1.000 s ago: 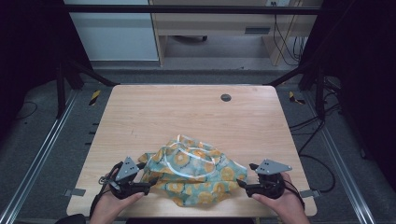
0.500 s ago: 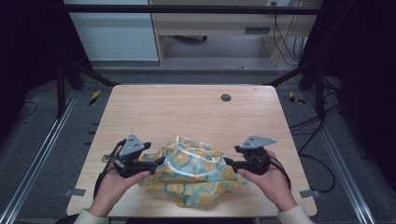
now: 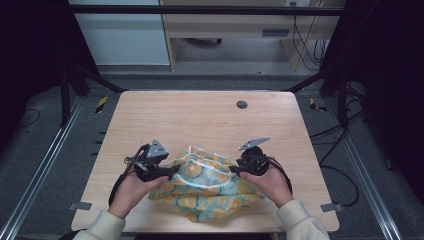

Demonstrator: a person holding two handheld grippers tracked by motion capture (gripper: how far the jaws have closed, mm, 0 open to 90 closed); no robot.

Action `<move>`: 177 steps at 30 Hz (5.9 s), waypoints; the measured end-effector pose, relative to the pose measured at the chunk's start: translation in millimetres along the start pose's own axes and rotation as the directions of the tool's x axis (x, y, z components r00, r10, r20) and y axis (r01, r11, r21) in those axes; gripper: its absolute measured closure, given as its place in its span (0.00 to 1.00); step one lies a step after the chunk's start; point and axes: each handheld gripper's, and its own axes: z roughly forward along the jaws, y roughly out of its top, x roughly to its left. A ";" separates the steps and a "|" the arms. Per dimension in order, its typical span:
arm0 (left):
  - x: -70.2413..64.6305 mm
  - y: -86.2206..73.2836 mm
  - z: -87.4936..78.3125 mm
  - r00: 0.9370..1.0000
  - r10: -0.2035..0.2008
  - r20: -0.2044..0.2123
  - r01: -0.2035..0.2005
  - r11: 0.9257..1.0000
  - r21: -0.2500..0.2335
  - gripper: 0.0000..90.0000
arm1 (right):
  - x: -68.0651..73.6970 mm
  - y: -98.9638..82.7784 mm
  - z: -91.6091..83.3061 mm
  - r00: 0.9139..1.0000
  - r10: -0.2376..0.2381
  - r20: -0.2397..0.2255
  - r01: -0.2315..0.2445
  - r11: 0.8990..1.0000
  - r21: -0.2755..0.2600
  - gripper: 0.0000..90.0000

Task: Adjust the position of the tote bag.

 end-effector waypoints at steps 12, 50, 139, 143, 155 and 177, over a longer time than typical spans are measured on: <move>-1.4 -3.4 -8.9 1.000 0.026 -0.011 -0.026 0.999 -0.033 0.93 | 2.7 -3.0 -17.7 0.998 -0.055 -0.003 0.055 0.997 -0.059 1.00; -29.2 -35.8 -85.2 1.000 0.004 0.009 -0.001 0.948 -0.319 1.00 | 44.8 -23.5 -114.2 0.977 -0.207 0.049 0.211 0.911 -0.354 1.00; -39.1 -80.0 -8.3 0.981 0.182 0.064 -0.179 0.983 -0.051 0.99 | 26.1 -64.7 -88.1 0.979 -0.202 -0.032 0.185 0.941 -0.283 0.57; -39.0 -79.7 -9.3 0.981 0.180 0.067 -0.176 0.983 -0.060 0.99 | 31.9 -43.7 -91.4 0.973 -0.228 -0.042 0.208 0.936 -0.284 0.65; -47.6 -77.7 -16.3 0.968 0.223 0.116 -0.208 0.970 -0.126 1.00 | 71.6 2.5 -42.1 0.915 -0.395 -0.083 0.370 0.904 -0.215 0.92; -51.0 -77.7 -14.4 0.960 0.242 0.142 -0.227 0.968 -0.111 1.00 | 86.9 -2.4 -16.9 0.878 -0.468 -0.099 0.457 0.882 -0.118 0.87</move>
